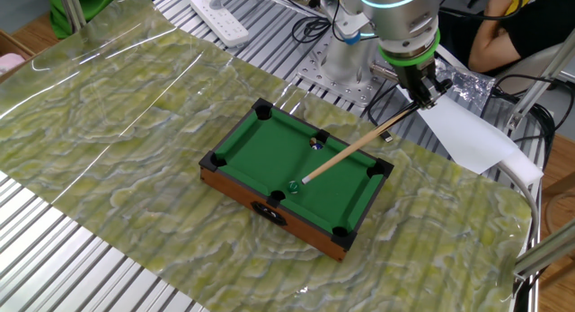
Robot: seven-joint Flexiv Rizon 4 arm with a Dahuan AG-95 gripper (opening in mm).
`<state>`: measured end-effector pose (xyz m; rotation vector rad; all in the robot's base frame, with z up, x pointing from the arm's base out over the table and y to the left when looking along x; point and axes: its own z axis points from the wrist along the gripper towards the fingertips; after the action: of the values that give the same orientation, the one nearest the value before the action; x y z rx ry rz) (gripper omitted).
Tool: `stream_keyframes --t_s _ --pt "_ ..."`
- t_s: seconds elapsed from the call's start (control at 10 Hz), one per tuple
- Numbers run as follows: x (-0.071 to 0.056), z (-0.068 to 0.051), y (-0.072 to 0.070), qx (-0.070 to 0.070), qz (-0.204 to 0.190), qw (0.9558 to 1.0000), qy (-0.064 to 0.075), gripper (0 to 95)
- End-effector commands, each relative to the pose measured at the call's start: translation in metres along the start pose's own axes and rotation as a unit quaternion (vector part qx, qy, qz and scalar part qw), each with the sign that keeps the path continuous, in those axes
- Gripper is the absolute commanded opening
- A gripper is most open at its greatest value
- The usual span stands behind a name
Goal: Hit the pool ball
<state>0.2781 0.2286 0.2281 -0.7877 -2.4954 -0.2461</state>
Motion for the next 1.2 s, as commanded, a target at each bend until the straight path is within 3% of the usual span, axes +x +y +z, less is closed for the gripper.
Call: stream_keyframes --t_s 0.1,1.2 --pt "-0.003 0.001 0.0 0.0 0.0 1.0 -0.001 0.0" --pt "-0.018 -0.003 0.006 0.002 -0.001 1.0 -0.005 0.0"
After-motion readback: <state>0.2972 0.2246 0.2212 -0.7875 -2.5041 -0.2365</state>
